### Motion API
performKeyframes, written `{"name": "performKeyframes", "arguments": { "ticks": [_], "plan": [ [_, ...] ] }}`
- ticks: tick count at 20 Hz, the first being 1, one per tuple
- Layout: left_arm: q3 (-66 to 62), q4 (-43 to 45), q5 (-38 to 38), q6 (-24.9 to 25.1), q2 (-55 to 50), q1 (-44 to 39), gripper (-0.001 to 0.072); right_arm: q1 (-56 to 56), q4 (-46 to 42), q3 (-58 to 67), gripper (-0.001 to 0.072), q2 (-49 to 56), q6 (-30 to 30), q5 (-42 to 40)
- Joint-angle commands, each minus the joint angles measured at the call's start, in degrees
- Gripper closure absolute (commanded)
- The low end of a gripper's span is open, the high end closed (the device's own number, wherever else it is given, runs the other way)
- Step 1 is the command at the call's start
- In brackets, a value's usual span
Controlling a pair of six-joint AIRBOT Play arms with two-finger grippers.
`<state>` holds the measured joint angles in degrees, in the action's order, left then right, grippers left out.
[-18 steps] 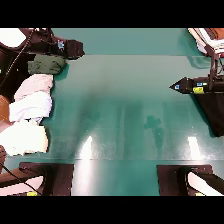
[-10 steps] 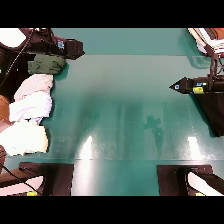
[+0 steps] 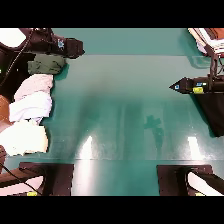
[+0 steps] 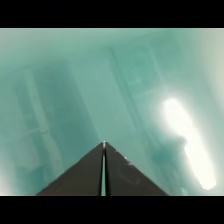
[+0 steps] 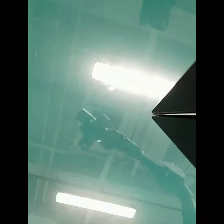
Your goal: Fold the shirts.
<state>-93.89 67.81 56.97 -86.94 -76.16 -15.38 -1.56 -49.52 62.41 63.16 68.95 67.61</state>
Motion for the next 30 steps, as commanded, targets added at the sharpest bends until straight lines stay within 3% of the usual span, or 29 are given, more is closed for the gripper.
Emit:
{"name": "performKeyframes", "arguments": {
  "ticks": [1,2,3,6,13,16,22,23,25,26,30],
  "plan": [
    [0.00,7.45,-2.45,0.37,-0.04,0.00,0.0361,-0.07,0.02,0.02,0.0696,-0.02,0.02,-0.11],
    [0.00,12.44,-3.76,0.17,-0.24,0.00,0.0085,-0.07,0.02,0.02,0.0696,-0.02,0.02,-0.11],
    [0.02,18.27,-4.90,-0.92,-0.74,0.28,0.0049,-0.11,0.02,0.02,0.0696,-0.02,0.02,-0.11],
    [0.02,29.53,-6.62,-6.08,-4.57,3.65,0.0049,-0.11,0.07,0.02,0.0695,-0.02,0.04,0.00],
    [0.02,29.05,-9.51,-9.33,-21.57,17.68,0.0049,-0.11,0.07,0.02,0.0695,-0.02,0.04,0.02],
    [0.02,29.07,-15.26,-12.09,-26.40,20.55,0.0049,-0.11,0.04,0.02,0.0695,-0.02,0.04,0.02],
    [-0.02,29.09,-23.80,-12.28,-30.38,21.97,0.0051,-0.11,0.02,-0.11,0.0695,0.00,0.04,-0.09],
    [-0.02,29.09,-24.70,-12.28,-30.38,21.97,0.0101,-0.11,0.02,-0.11,0.0695,0.00,0.04,-0.11],
    [-0.04,29.07,-25.03,-12.28,-30.18,21.97,0.0518,-0.11,0.02,-0.11,0.0695,0.00,0.04,-0.11],
    [-0.09,29.05,-24.35,-12.26,-29.90,21.97,0.0685,-0.11,0.04,-0.11,0.0695,0.00,0.04,-0.11],
    [-8.46,29.03,-9.03,-11.32,-28.70,21.94,0.0681,-0.11,1.88,0.04,0.0696,-0.02,0.00,-0.50]
  ]
}}
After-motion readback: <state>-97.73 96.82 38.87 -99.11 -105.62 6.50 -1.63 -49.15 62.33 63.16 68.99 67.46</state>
